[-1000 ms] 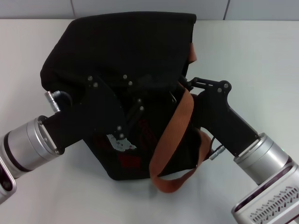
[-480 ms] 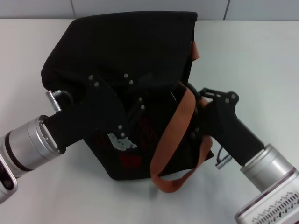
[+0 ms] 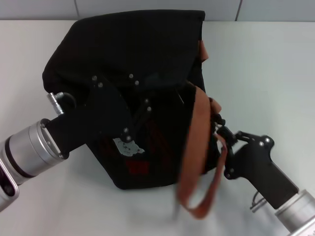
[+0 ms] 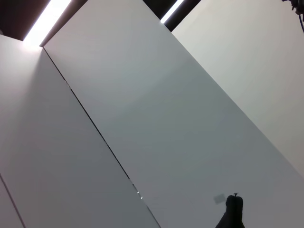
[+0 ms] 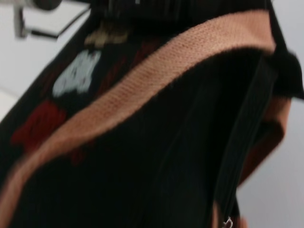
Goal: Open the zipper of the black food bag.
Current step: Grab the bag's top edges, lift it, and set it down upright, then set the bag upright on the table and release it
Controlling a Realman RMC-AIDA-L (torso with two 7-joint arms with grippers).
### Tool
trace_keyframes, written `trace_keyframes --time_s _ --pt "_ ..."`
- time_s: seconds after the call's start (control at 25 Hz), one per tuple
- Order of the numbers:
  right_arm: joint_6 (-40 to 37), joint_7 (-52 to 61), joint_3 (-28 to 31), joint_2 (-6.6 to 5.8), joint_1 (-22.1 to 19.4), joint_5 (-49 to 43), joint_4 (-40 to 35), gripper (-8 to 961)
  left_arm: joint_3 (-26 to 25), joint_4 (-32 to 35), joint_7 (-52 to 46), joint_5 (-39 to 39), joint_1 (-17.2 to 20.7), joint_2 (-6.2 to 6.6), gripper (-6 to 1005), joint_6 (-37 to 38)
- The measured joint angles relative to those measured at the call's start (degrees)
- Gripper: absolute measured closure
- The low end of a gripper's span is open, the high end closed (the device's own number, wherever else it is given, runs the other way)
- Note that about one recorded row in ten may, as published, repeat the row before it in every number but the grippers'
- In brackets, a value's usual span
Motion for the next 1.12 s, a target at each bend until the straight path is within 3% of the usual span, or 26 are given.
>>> trace_keyframes --time_s 0.2,0.36,0.44,0.6,0.64,0.84,1.12 --pt "-1.02 1.03 0.03 0.0 -1.39 0.04 -1.49 928 -0.7 -0.42 -0.02 -0.09 -0.02 0.0 887 -0.42" --pt "-8.63 5.05 0.03 -0.08 -2.88 0.07 -2.27 923 -5.34 -3.88 -0.49 -0.06 0.63 0.02 887 -0.68" --pt "-15.34 11.0 0.08 -0.13 -3.89 0.14 -4.23 920 -9.75 -6.72 -1.22 -0.15 2.49 0.0 887 -0.77" --pt "-20.34 19.09 0.08 -0.23 -4.03 0.15 -6.68 915 -16.2 -9.43 -3.79 -0.13 8.45 0.04 888 -0.8" --pt "-22.11 23.81 0.07 -0.26 -3.79 0.15 -8.35 879 -19.77 -9.56 -8.42 -0.11 11.24 0.08 888 -0.94" --pt "-25.79 30.98 -0.46 -0.42 -3.11 -0.15 -10.4 689 -22.52 -8.91 -20.21 0.19 14.69 0.25 887 -4.79" --pt "-31.26 38.57 -1.47 -0.56 -2.66 -2.31 -13.97 366 -21.13 -10.6 -20.92 4.3 14.33 0.06 891 -10.14"
